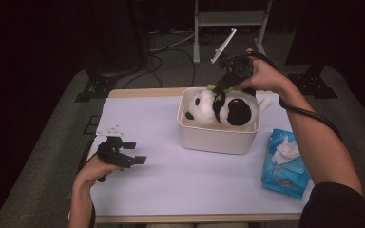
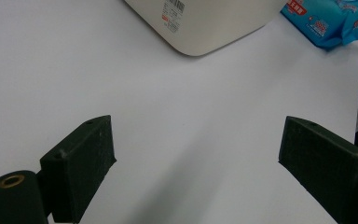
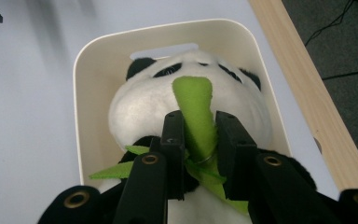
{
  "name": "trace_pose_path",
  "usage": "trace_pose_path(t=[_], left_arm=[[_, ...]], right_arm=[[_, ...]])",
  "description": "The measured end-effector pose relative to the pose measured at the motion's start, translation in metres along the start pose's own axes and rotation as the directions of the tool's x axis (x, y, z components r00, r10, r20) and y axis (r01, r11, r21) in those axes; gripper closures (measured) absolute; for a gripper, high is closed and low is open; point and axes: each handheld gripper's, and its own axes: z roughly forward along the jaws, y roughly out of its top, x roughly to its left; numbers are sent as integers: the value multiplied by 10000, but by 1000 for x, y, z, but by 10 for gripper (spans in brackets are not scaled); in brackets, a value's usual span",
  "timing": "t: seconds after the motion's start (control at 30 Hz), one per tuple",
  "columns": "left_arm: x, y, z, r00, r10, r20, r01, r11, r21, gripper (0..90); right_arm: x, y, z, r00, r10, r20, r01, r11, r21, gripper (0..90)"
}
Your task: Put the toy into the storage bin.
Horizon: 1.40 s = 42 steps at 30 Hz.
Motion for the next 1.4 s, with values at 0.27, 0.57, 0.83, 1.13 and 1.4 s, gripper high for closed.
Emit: trace_pose_path(t=[0.27, 0.57, 0.83, 1.13, 1.4], left_arm=[[1, -1, 1, 10000, 12, 30, -12, 10000, 13, 94], [0, -1, 2, 10000, 40, 49, -40, 10000, 53, 94], [-1, 0, 3, 10000, 49, 75, -49, 9999, 92, 94], [-2, 0, 3, 9999, 102, 81, -103, 9999, 103, 94], [-2, 1, 3, 9998, 172, 79, -173, 9998, 114, 94]], right_arm=[[-4, -4, 18, 9995, 207, -248, -203, 9997, 152, 732], [-1, -17, 48, 9967, 396, -705, -362, 9982, 487, 729], [0, -31, 67, 9934, 657, -944, -617, 9971, 447, 716], [0, -41, 65, 9917, 947, -870, -907, 9947, 486, 655], [3, -47, 48, 9907, 1056, -863, -1056, 9944, 48, 606]])
